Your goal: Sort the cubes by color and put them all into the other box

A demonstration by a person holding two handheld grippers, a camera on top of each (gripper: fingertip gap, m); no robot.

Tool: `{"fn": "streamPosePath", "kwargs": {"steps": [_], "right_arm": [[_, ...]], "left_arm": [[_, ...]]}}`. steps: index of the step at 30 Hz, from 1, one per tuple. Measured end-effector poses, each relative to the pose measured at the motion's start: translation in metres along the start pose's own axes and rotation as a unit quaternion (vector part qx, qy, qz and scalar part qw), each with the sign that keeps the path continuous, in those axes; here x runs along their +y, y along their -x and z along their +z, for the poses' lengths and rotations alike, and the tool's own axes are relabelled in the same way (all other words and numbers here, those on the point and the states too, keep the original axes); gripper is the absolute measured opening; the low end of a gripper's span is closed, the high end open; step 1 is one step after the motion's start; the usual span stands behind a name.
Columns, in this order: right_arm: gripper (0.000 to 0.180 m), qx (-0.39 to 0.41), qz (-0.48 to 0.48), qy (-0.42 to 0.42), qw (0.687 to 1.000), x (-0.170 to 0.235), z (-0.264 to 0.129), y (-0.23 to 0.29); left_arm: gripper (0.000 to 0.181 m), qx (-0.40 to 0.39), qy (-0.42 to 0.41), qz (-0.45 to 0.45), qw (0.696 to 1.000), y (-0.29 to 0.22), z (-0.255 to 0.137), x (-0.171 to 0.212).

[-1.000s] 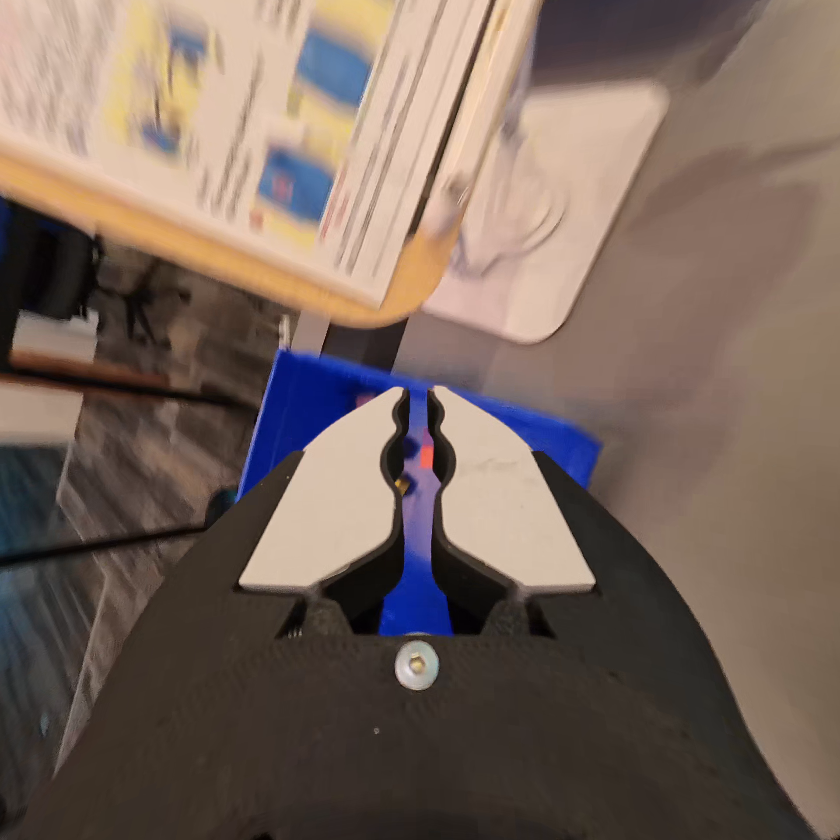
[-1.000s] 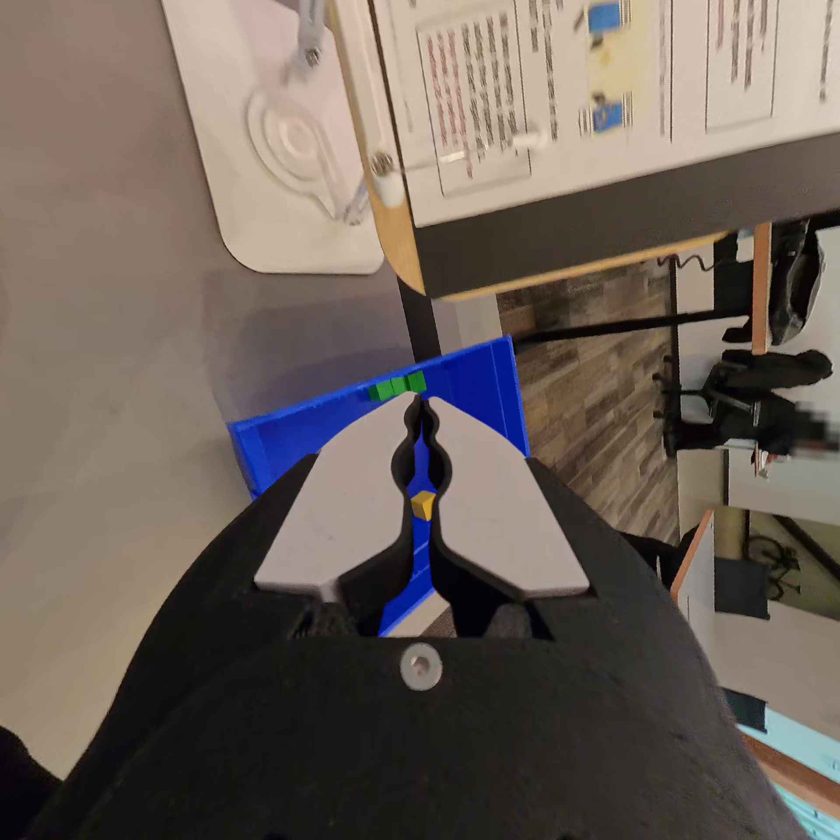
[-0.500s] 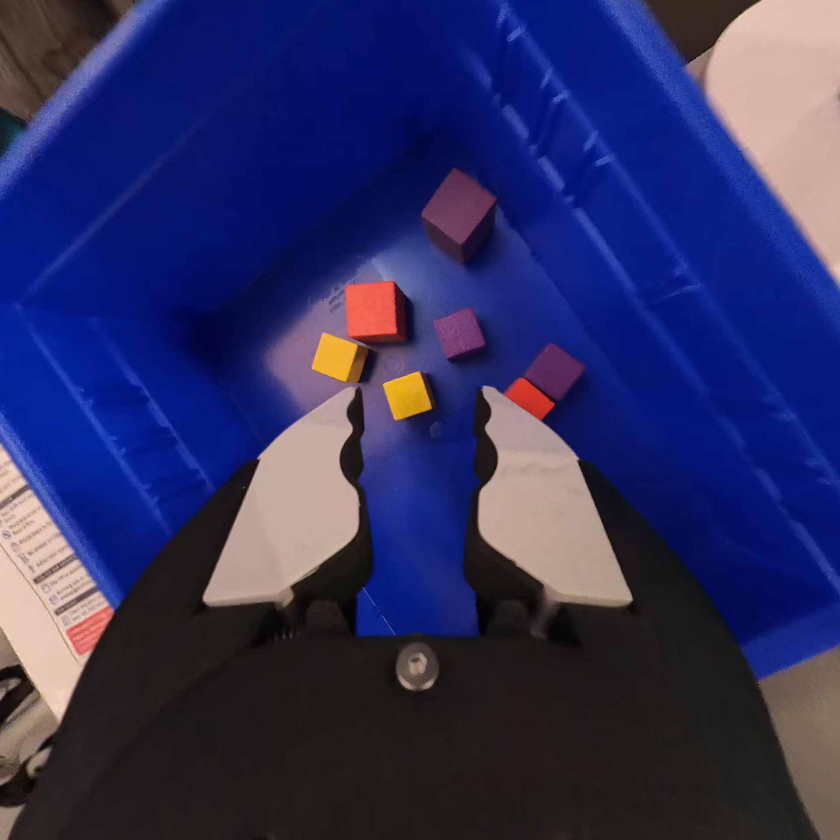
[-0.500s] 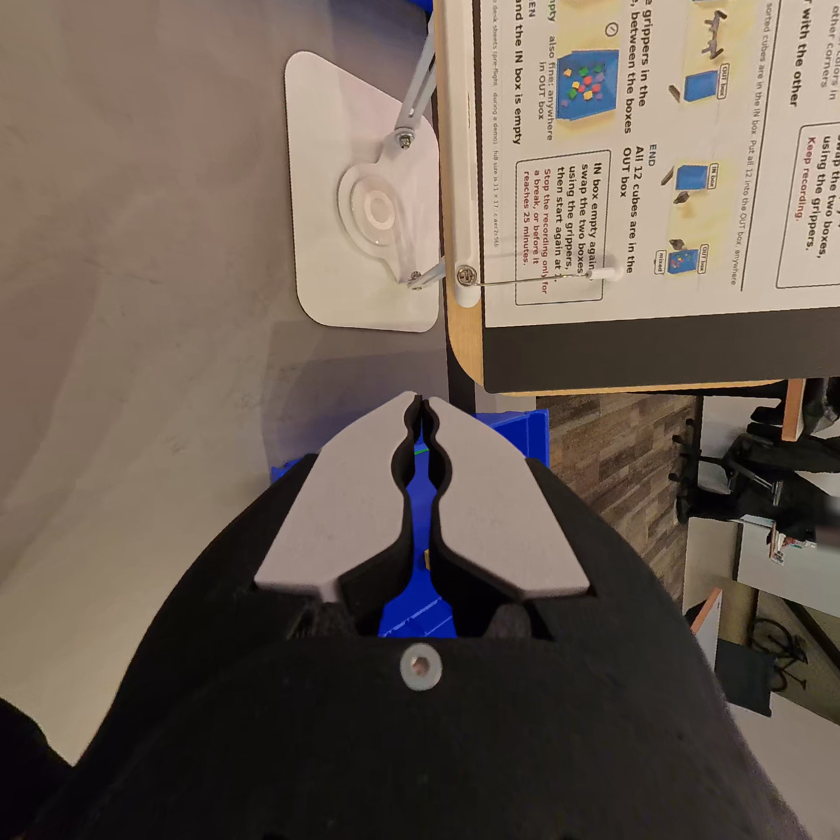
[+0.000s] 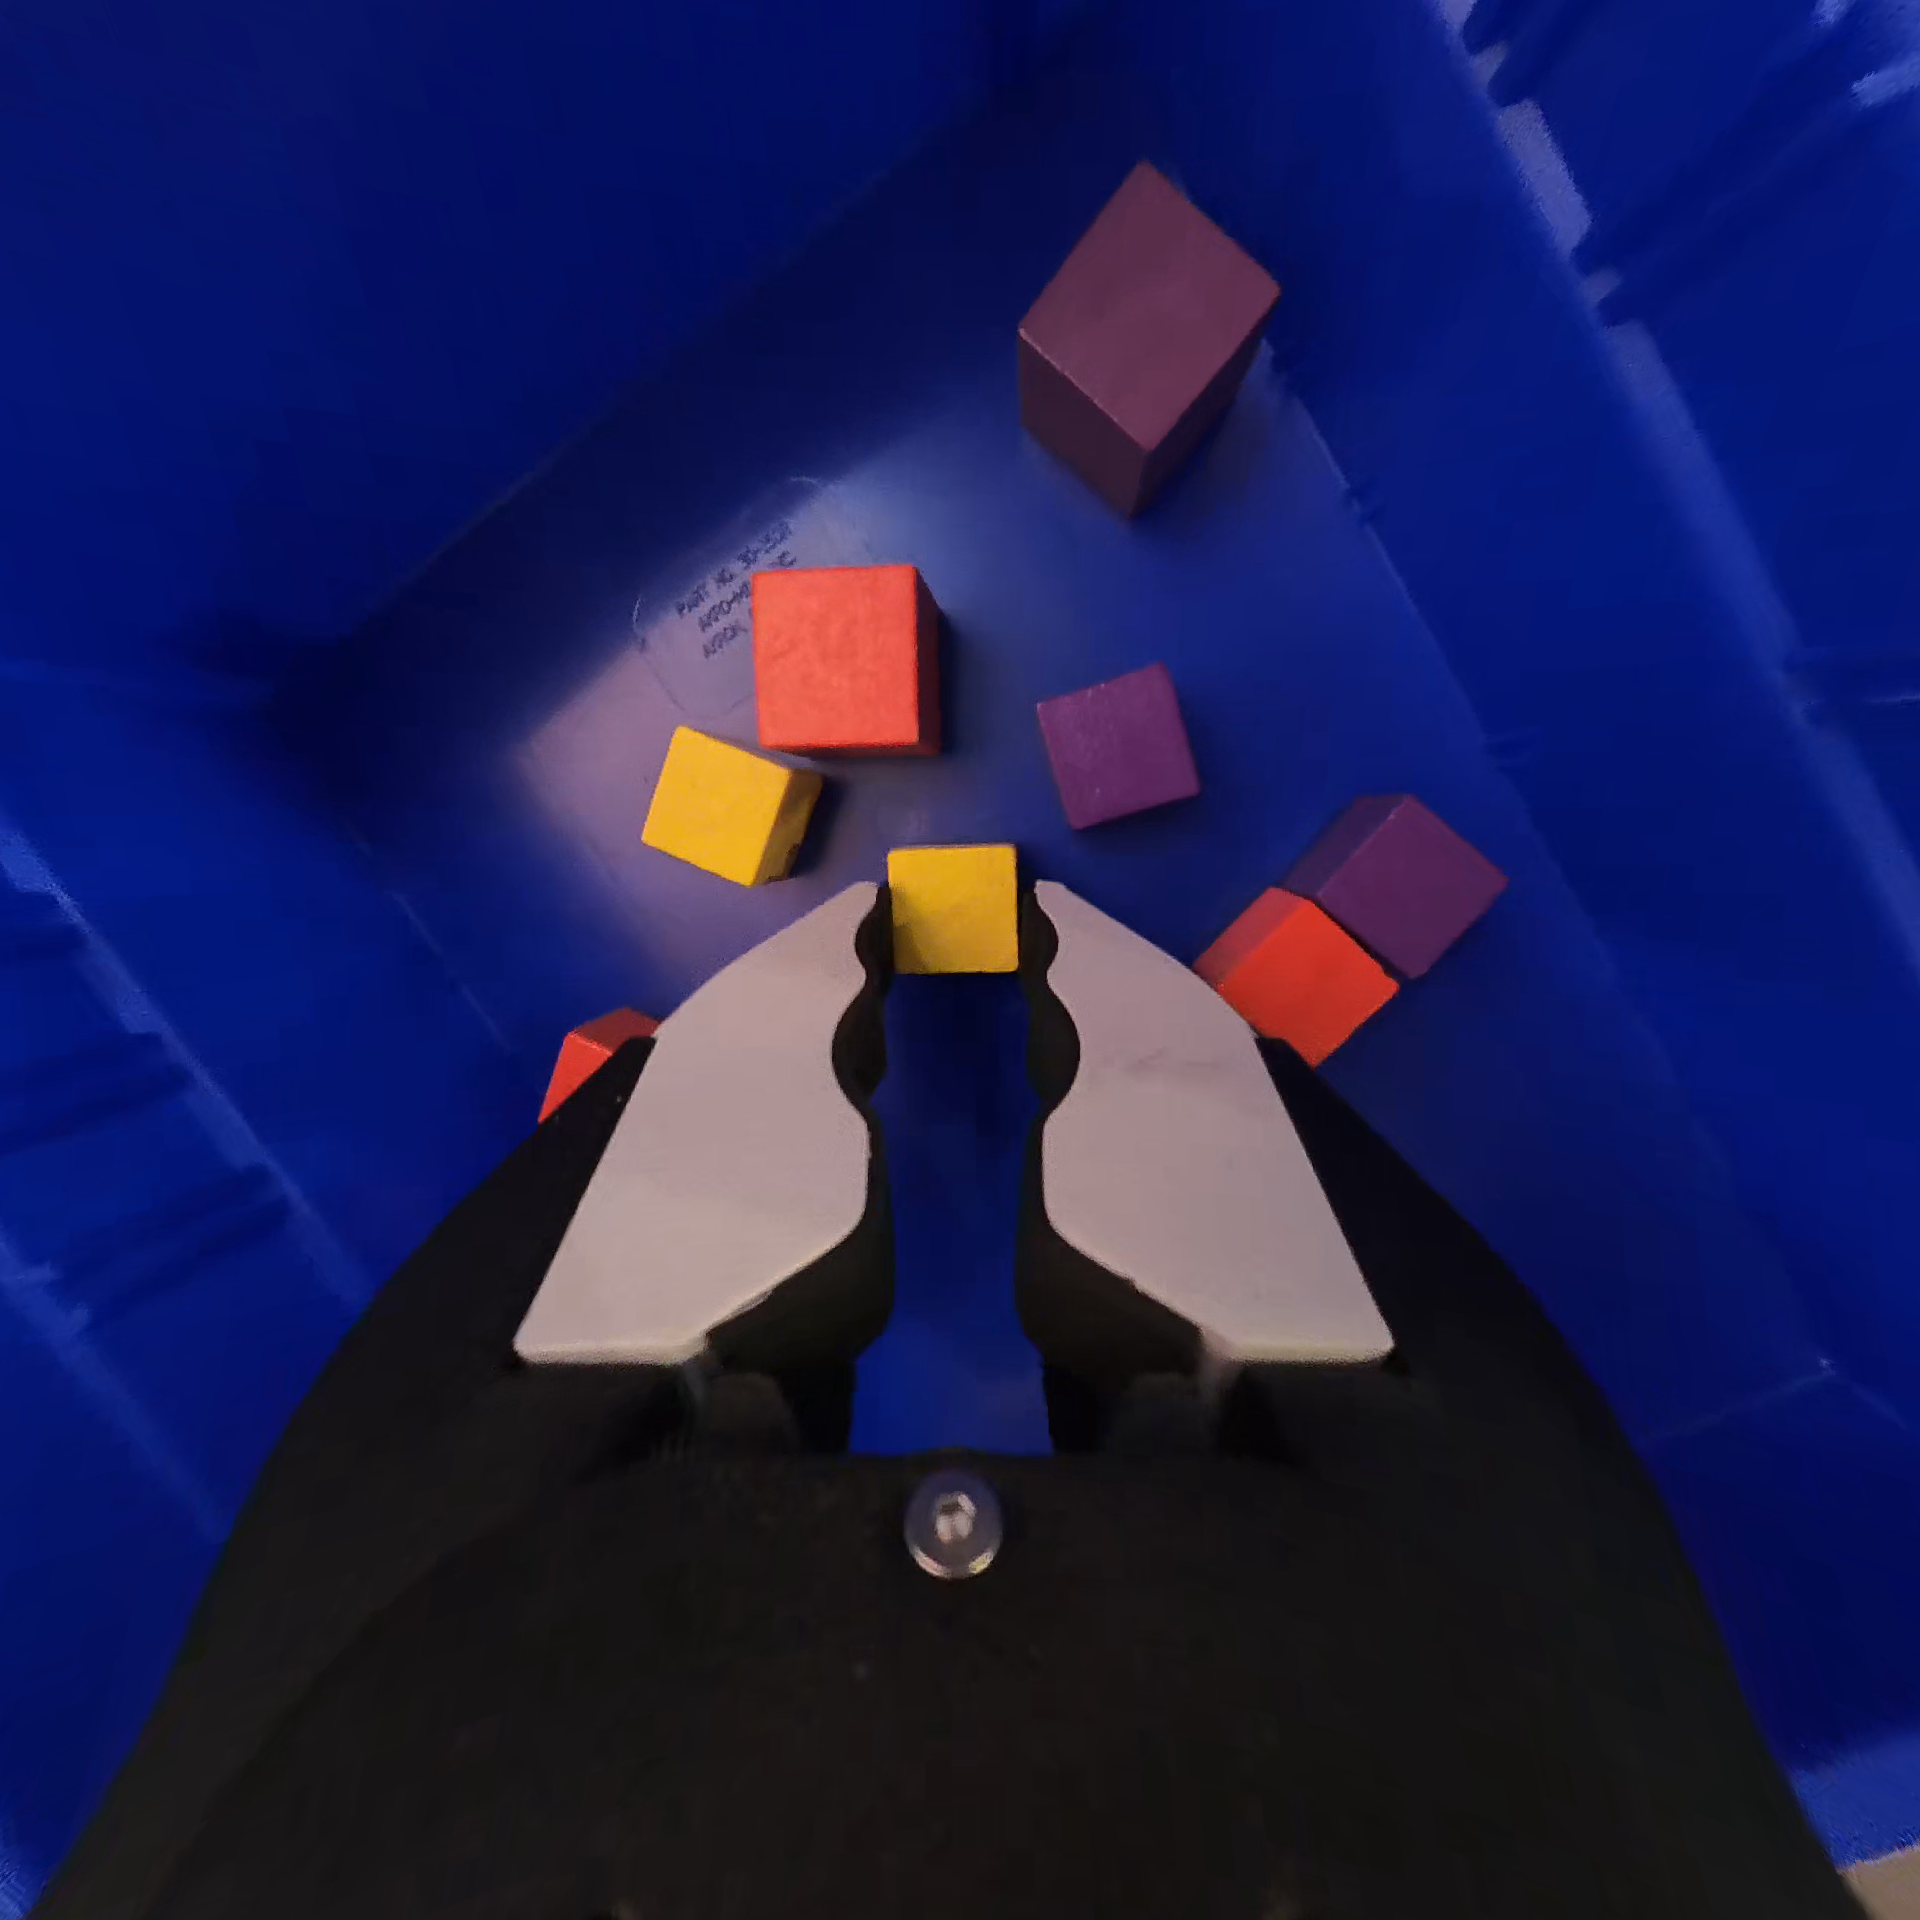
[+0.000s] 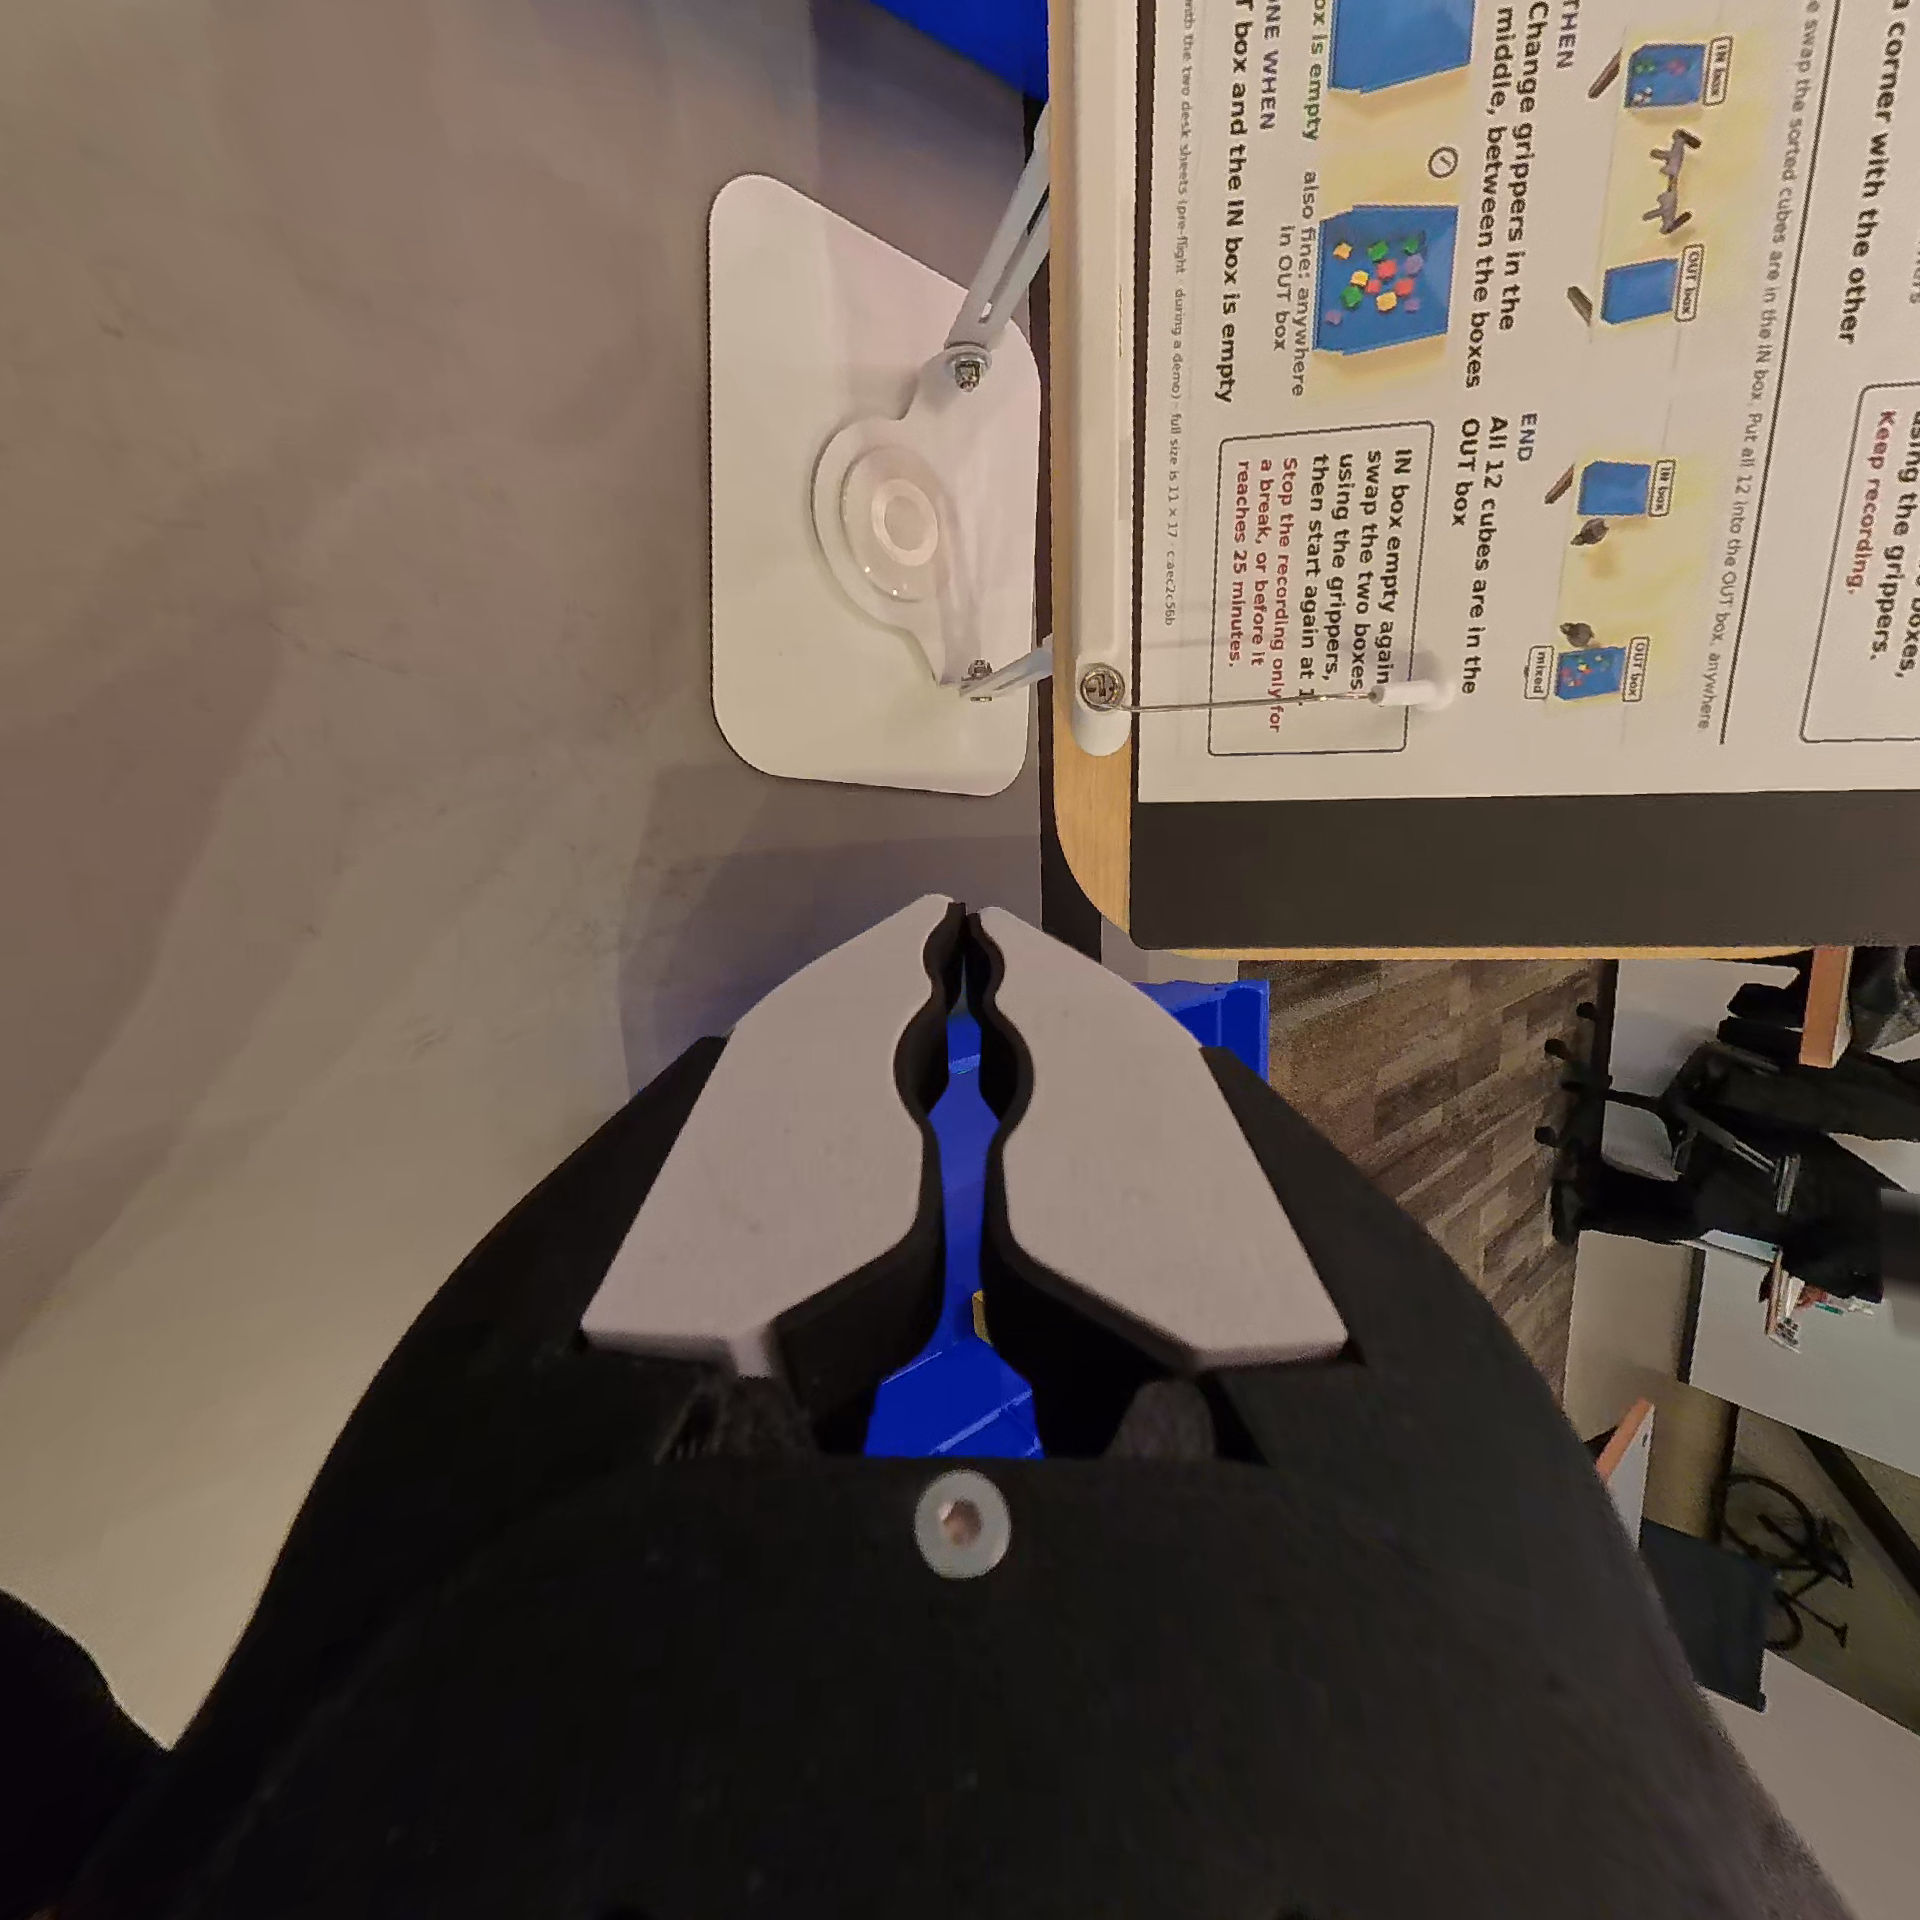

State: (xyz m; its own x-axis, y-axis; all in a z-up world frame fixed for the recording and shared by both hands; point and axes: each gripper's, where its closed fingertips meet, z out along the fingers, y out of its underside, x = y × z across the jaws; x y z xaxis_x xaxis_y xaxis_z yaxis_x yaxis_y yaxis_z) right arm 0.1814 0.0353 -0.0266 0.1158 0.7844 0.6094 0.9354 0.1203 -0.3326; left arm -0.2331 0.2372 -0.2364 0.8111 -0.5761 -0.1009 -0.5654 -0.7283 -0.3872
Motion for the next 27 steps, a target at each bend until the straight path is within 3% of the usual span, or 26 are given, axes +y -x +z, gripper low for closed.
{"fn": "streamPosePath", "kwargs": {"steps": [1, 5, 9, 11, 14, 17, 21, 27], "right_arm": [[0.0, 0.0, -0.001, -0.002, 1.0, -0.001, 0.0, 0.0], [0.0, 0.007, -0.009, -0.018, 1.0, -0.008, -0.001, -0.001], [0.0, 0.025, -0.021, -0.074, 0.997, -0.031, -0.004, -0.006], [0.0, 0.041, -0.031, -0.108, 0.993, -0.047, -0.005, -0.008], [0.014, 0.076, -0.037, -0.156, 0.984, -0.072, -0.005, -0.015], [0.027, 0.105, -0.036, -0.214, 0.971, -0.099, -0.007, -0.019], [0.045, 0.132, -0.033, -0.281, 0.95, -0.129, -0.003, -0.018], [0.052, 0.17, -0.07, -0.338, 0.923, -0.157, 0.012, -0.008]], "left_arm": [[0.023, 0.001, -0.003, 0.003, 1.0, 0.0, 0.0, 0.0], [0.023, -0.014, -0.029, 0.008, 0.999, 0.007, -0.021, -0.007], [0.022, 0.0, -0.108, 0.003, 0.994, 0.002, -0.07, -0.028], [0.022, 0.025, -0.158, 0.009, 0.987, -0.01, -0.1, -0.041], [0.022, 0.088, -0.248, 0.026, 0.965, -0.042, -0.149, -0.062], [0.022, 0.16, -0.329, 0.068, 0.928, -0.086, -0.196, -0.077], [0.022, 0.286, -0.412, 0.117, 0.857, -0.152, -0.245, -0.088], [0.022, 0.486, -0.442, 0.149, 0.739, -0.234, -0.286, -0.083]]}}
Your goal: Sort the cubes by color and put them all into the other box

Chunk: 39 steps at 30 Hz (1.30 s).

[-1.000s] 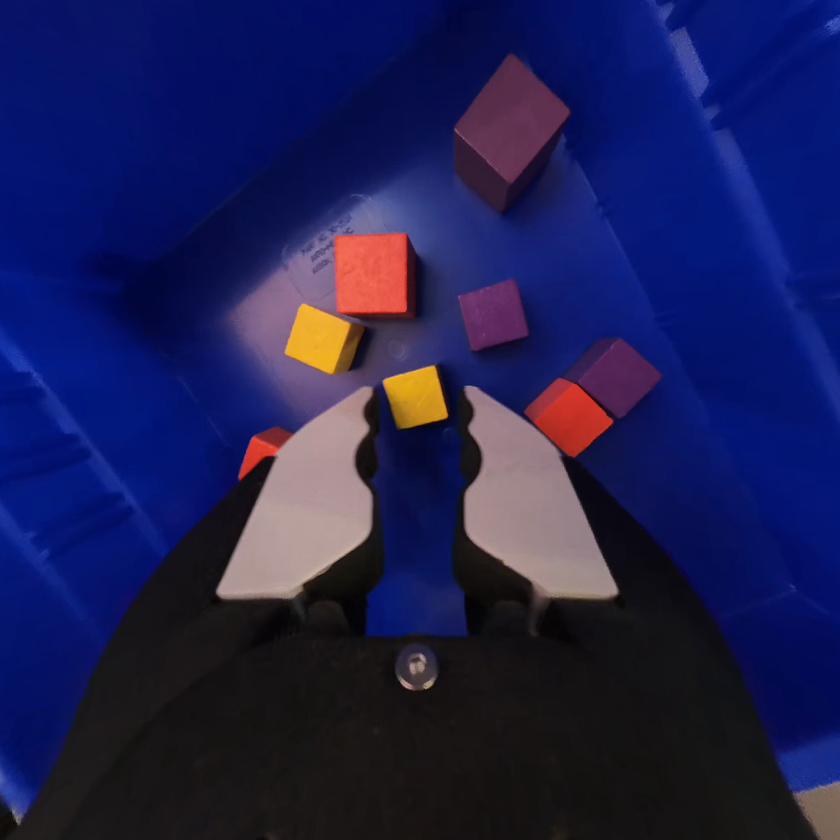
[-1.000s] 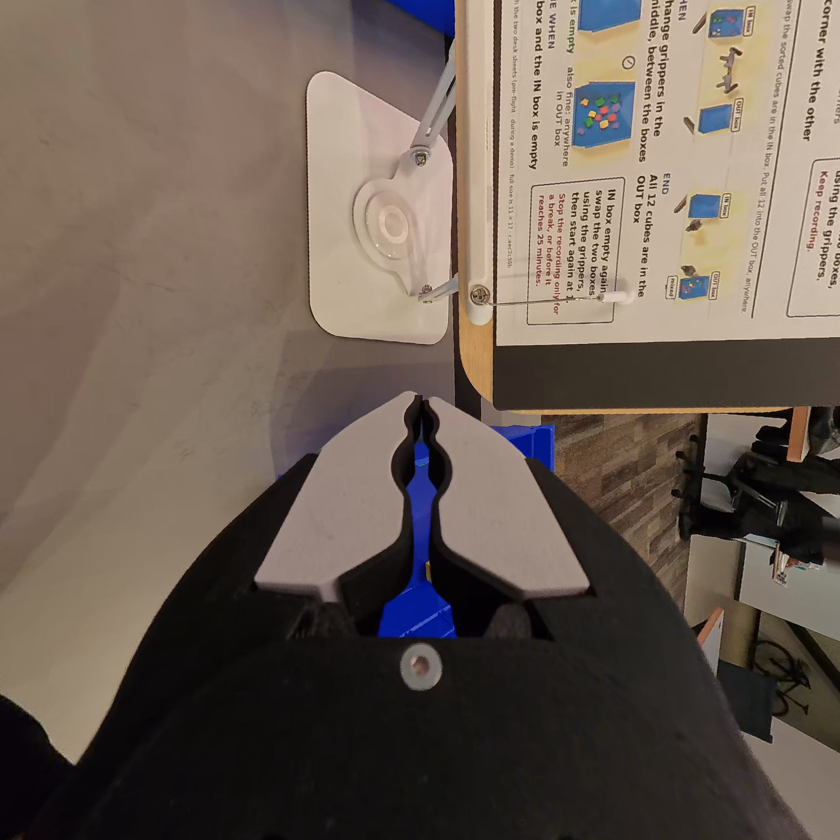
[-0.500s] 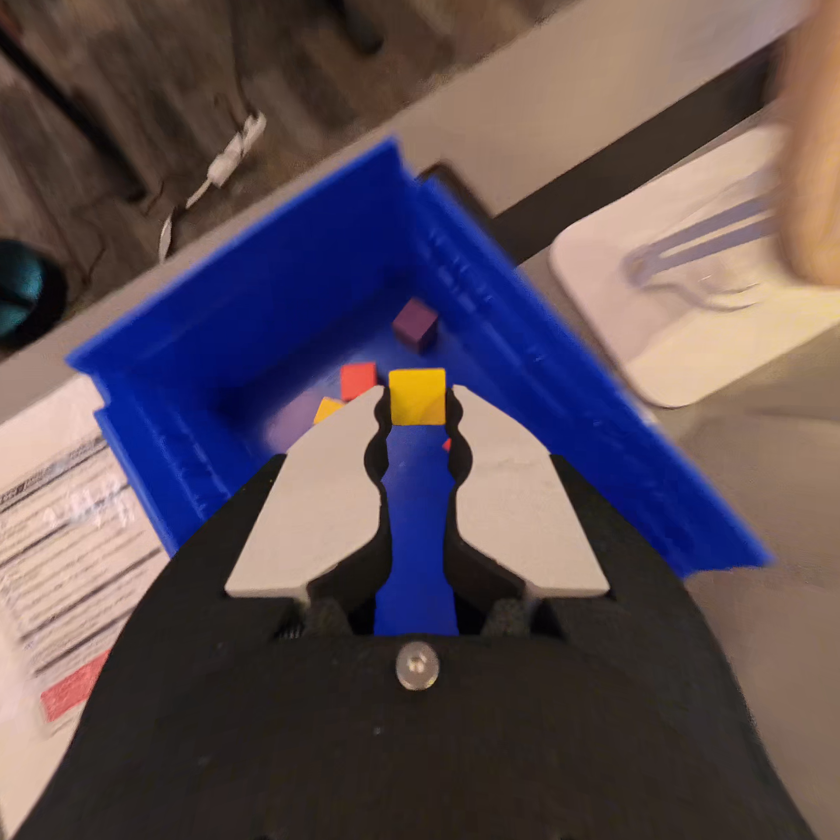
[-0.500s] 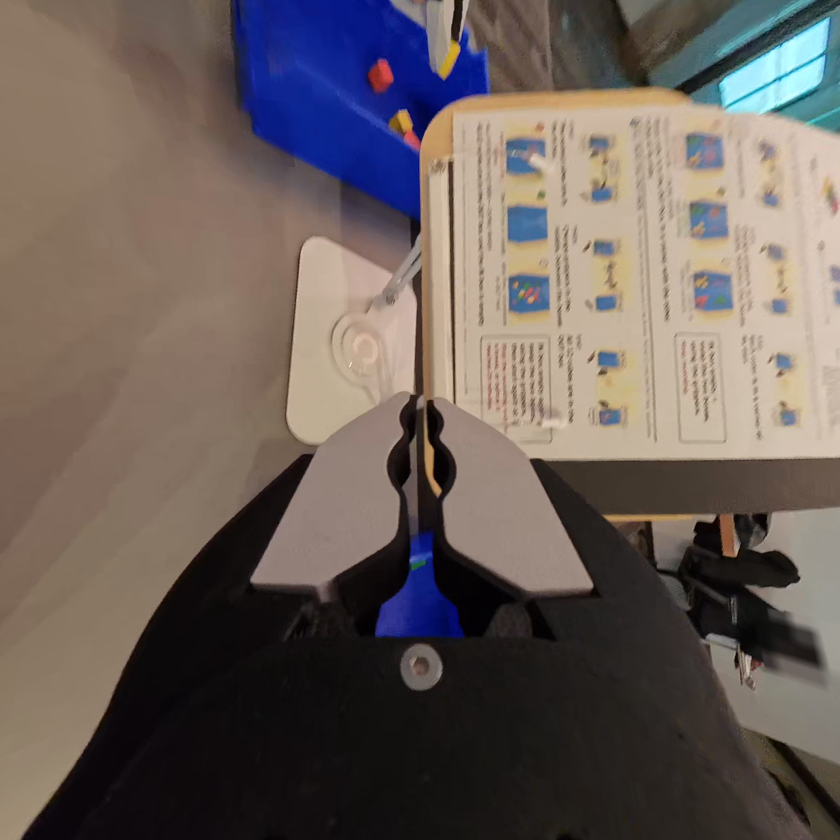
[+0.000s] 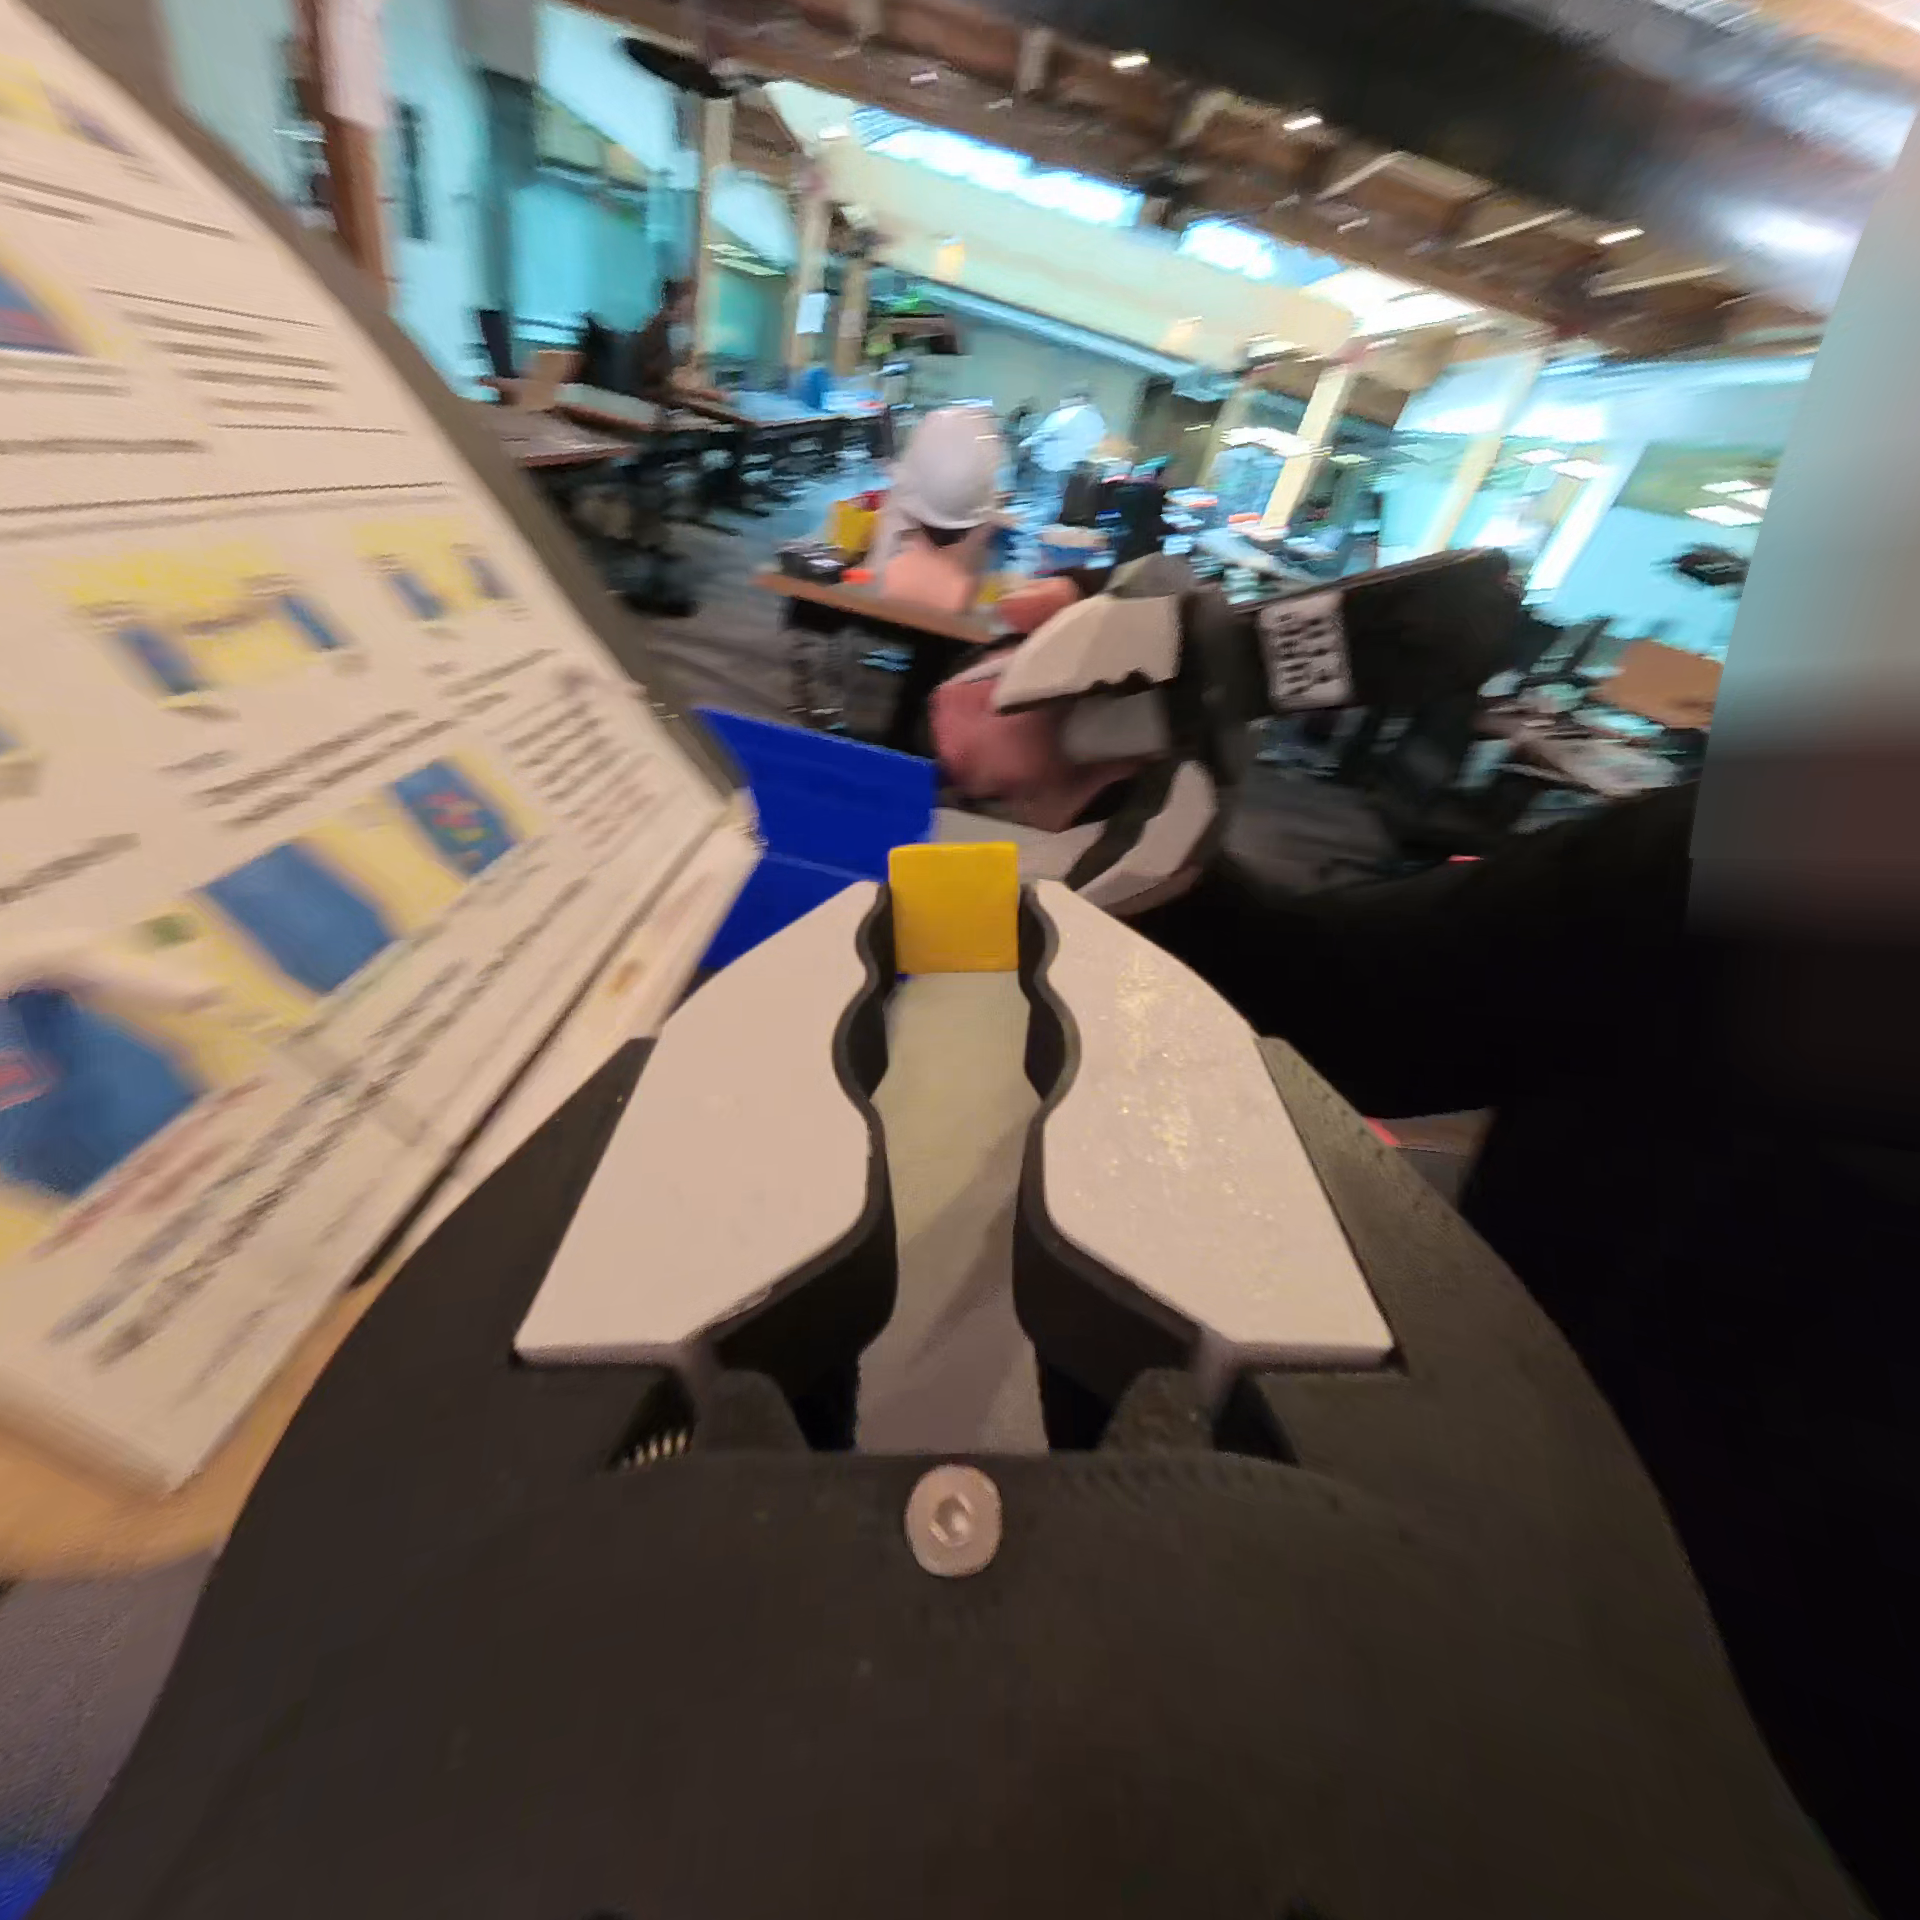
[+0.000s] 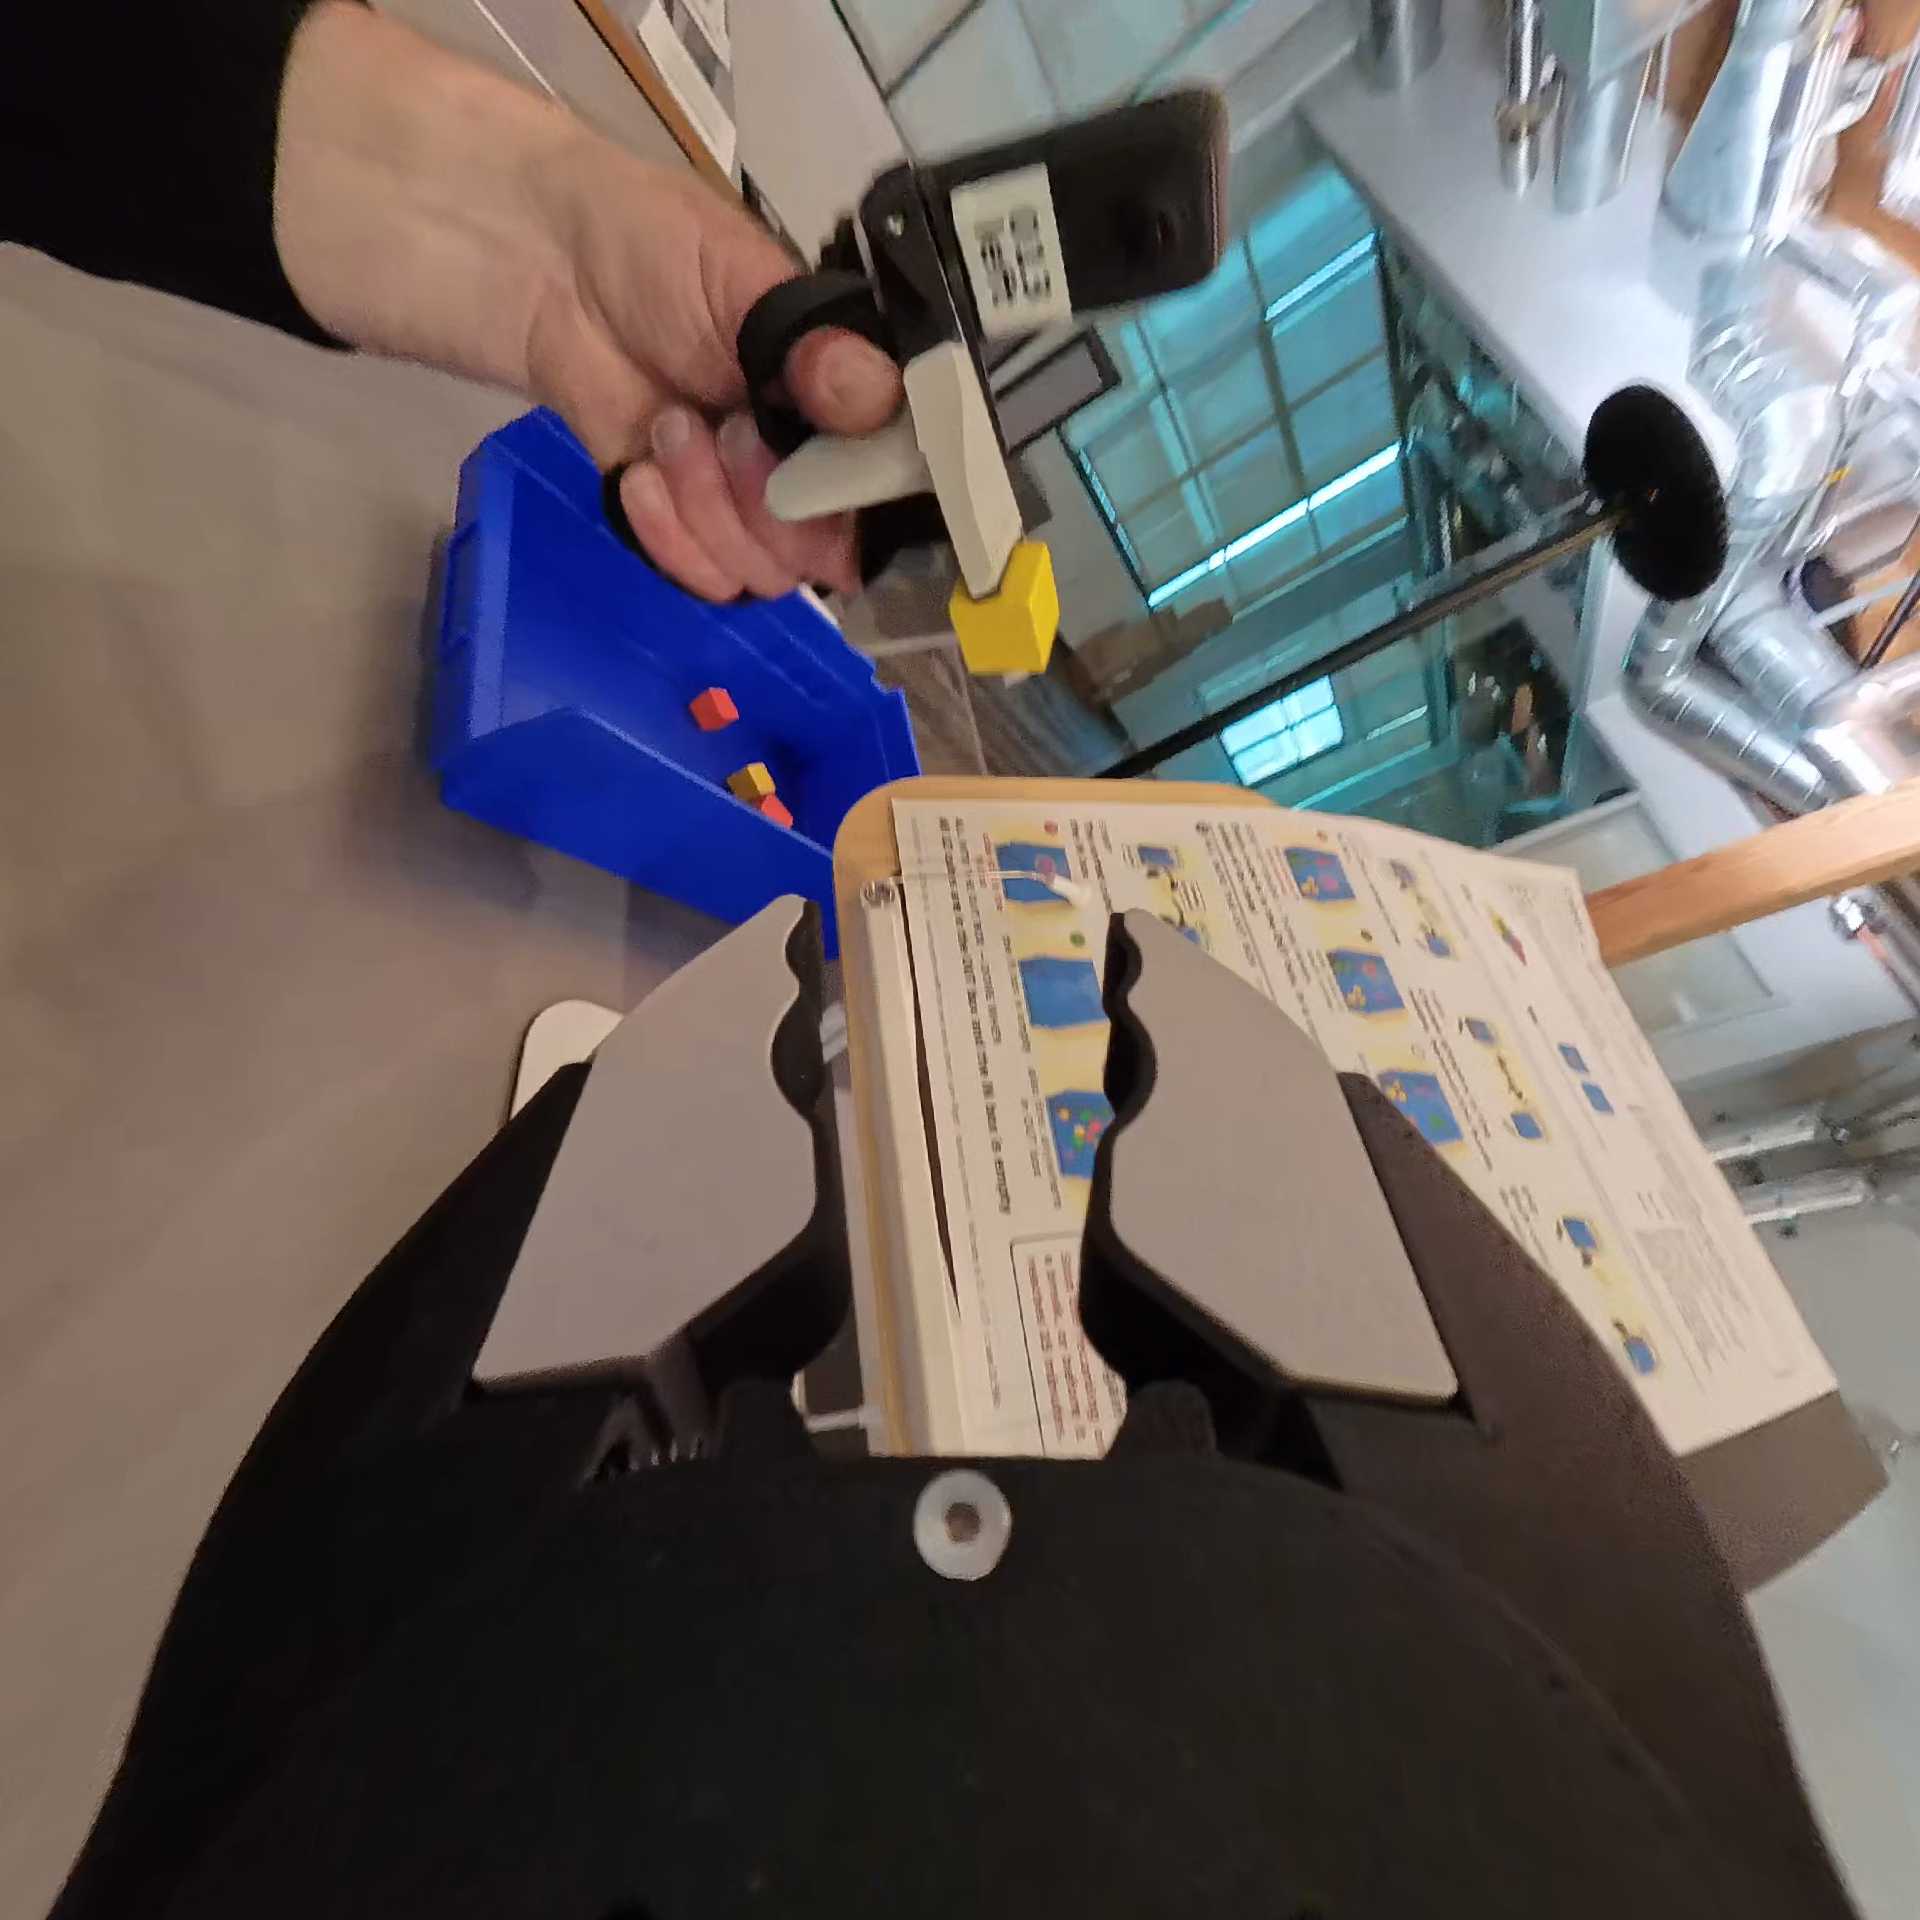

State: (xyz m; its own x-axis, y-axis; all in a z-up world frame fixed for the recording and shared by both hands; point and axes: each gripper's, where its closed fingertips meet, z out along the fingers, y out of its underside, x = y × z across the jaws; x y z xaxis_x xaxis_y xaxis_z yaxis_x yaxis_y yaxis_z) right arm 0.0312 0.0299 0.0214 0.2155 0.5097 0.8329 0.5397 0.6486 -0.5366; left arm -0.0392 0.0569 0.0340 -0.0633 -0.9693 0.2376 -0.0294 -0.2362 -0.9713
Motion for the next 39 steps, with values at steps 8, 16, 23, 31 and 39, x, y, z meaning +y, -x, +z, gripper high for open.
{"fn": "streamPosePath", "kwargs": {"steps": [8, 16, 23, 31, 39], "right_arm": [[0.05, 0.059, -0.049, -0.061, 0.995, -0.022, 0.007, 0.007], [0.04, 0.058, -0.084, -0.073, 0.992, -0.026, 0.008, 0.02], [0.024, 0.061, -0.101, -0.076, 0.99, -0.029, 0.008, 0.023], [0.021, 0.057, -0.104, -0.064, 0.991, -0.033, 0.004, 0.023], [0.021, 0.085, -0.093, -0.06, 0.99, -0.036, -0.024, -0.007]], "left_arm": [[0.022, 0.134, -0.092, -0.023, 0.986, -0.031, 0.048, 0.011], [0.022, 0.191, -0.119, -0.055, 0.973, -0.044, 0.066, 0.023], [0.022, 0.22, -0.11, -0.068, 0.967, -0.051, 0.071, 0.03], [0.025, 0.251, -0.114, -0.085, 0.958, -0.057, 0.07, 0.029], [0.0, 0.098, -0.093, 0.063, 0.989, -0.032, 0.052, 0.018]]}}
